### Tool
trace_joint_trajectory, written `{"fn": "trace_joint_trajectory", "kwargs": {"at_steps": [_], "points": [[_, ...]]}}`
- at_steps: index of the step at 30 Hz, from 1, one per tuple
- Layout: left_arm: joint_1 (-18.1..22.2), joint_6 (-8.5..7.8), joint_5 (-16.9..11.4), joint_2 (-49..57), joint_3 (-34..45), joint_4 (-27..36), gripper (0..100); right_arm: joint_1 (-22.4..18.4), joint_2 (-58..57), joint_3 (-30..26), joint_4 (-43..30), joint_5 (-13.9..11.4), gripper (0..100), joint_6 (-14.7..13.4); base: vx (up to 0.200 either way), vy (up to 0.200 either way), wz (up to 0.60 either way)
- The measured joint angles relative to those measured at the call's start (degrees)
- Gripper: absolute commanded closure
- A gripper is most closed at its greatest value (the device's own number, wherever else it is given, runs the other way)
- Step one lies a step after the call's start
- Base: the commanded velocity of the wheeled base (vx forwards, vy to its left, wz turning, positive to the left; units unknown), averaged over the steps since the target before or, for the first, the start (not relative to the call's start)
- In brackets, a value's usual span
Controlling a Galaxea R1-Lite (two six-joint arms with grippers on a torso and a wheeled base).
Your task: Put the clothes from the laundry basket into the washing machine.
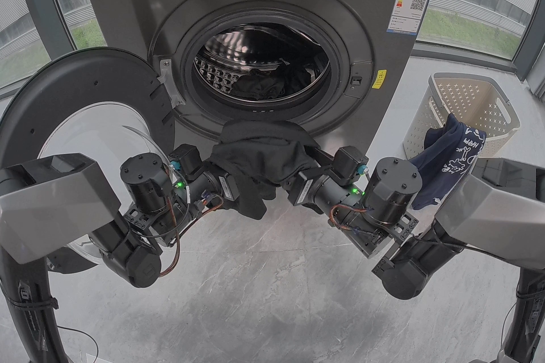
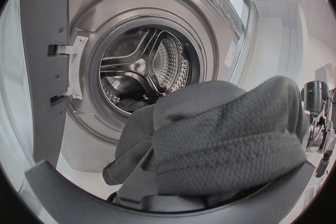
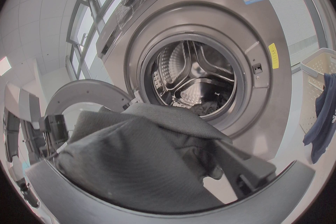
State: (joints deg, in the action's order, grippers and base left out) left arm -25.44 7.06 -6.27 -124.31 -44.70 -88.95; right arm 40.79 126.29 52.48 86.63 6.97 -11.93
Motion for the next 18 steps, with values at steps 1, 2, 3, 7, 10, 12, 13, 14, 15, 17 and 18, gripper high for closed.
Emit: {"fn": "trace_joint_trajectory", "kwargs": {"at_steps": [1, 2, 3, 7, 10, 12, 13, 14, 15, 17, 18], "points": [[-0.10, 0.00, -0.02, 0.52, 0.91, 0.00, 100, 0.05, -0.20, -0.83, -0.02, -0.16, 0, 0.26, 0.000, 0.000, 0.00], [-0.22, 0.02, -0.05, 1.12, 1.90, 0.00, 100, 0.06, -0.52, -2.10, -0.02, -0.46, 0, 0.66, 0.000, 0.000, 0.00], [-0.41, 0.02, -0.09, 1.88, 3.17, 0.00, 100, 0.09, -0.90, -3.43, -0.02, -0.79, 0, 0.94, 0.000, 0.000, 0.00], [-0.99, 0.20, -0.27, 5.71, 8.81, 0.02, 100, 0.16, -3.17, -11.53, 0.02, -2.40, 0, 2.41, 0.000, 0.000, 0.00], [-1.38, 0.90, -0.38, 9.12, 13.37, 0.00, 100, 0.05, -5.21, -18.49, 0.11, -3.58, 0, 3.62, 0.000, 0.000, 0.00], [-1.65, 1.65, -0.43, 11.46, 16.37, 0.00, 100, 0.05, -6.42, -23.04, 0.17, -4.35, 0, 4.39, 0.000, 0.000, 0.00], [-1.78, 2.08, -0.46, 12.70, 17.92, 0.02, 100, 0.05, -7.03, -25.37, 0.16, -4.68, 0, 4.83, 0.000, 0.000, 0.00], [-1.84, 2.41, -0.49, 13.73, 19.16, -0.02, 100, 0.05, -7.52, -27.26, 0.09, -4.88, 0, 5.12, 0.000, 0.000, 0.00], [-1.89, 2.68, -0.46, 14.86, 20.53, -0.06, 100, 0.02, -7.97, -29.16, 0.06, -5.06, 0, 5.38, 0.000, 0.000, 0.00], [-2.01, 2.97, -0.49, 16.75, 22.58, -0.02, 100, -0.16, -8.77, -32.04, 0.11, -5.32, 0, 5.64, 0.000, 0.000, 0.00], [-2.04, 3.04, -0.49, 17.40, 23.17, -0.02, 100, -0.39, -9.01, -32.83, 0.13, -5.39, 0, 5.67, 0.000, 0.000, 0.00]]}}
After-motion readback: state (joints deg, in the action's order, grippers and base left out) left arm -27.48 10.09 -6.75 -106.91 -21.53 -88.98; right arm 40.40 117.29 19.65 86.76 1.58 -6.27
